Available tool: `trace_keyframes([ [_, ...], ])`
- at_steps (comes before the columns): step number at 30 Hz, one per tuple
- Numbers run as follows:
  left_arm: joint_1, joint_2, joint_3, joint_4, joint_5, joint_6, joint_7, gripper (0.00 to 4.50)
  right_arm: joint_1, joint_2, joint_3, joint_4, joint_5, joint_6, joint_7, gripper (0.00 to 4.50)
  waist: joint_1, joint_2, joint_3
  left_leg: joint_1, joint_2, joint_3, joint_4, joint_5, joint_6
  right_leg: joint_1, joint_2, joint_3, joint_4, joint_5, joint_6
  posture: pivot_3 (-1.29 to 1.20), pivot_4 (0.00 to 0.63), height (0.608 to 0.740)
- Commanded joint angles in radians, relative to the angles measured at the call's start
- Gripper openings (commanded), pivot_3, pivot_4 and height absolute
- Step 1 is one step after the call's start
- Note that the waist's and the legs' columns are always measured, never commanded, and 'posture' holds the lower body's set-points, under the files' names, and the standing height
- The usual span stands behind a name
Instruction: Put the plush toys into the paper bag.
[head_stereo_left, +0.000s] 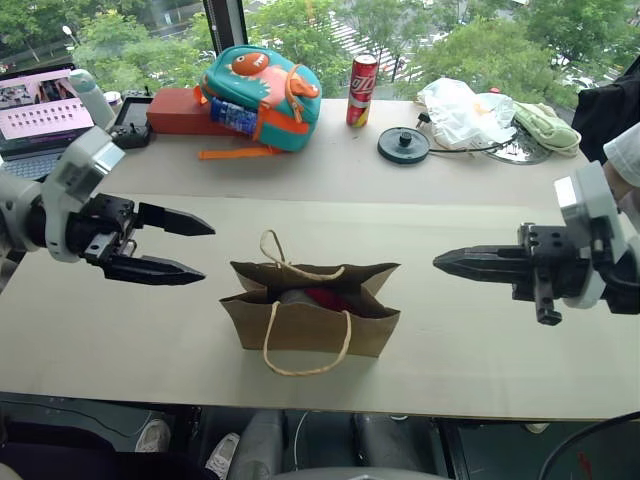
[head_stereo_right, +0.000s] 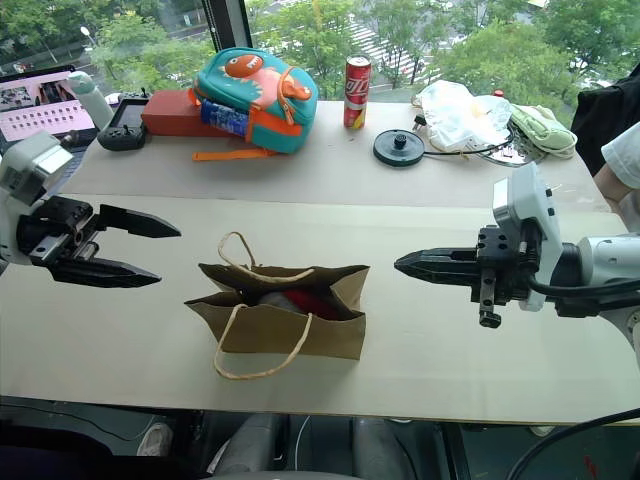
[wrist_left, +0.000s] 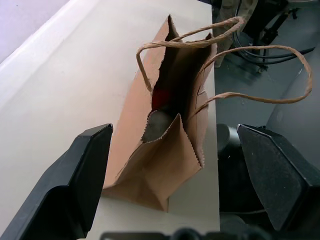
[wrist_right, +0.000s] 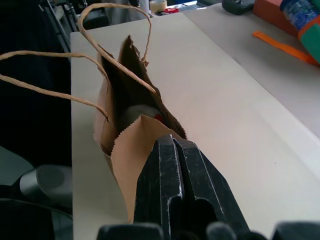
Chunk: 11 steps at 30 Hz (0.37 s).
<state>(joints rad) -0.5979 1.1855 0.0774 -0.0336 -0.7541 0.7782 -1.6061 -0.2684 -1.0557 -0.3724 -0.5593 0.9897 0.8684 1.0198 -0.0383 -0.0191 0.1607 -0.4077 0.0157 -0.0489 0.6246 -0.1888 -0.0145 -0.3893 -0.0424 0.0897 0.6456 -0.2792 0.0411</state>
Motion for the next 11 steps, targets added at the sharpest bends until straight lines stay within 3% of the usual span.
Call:
trace_keyframes([
  [1,-0.01,0.01,0.043,-0.027,-0.027,0.01,-0.008,4.27,-0.016,-0.016,-0.011,-0.011,0.014,-0.007,-0.006,0.0,-0.001,0.0,0.0,0.0,0.0,0.0,0.0,0.0,0.0,0.0,0.0,0.0,0.0,0.0,0.0,0.0,0.15,0.739],
  [11,-0.008,-0.01,0.04,-0.04,-0.026,0.02,0.0,4.27,-0.016,-0.018,-0.004,-0.004,0.012,-0.01,-0.004,0.0,-0.003,0.0,0.0,0.0,0.0,0.0,0.0,0.0,0.0,0.0,0.0,0.0,0.0,0.0,0.0,0.0,0.15,0.739],
])
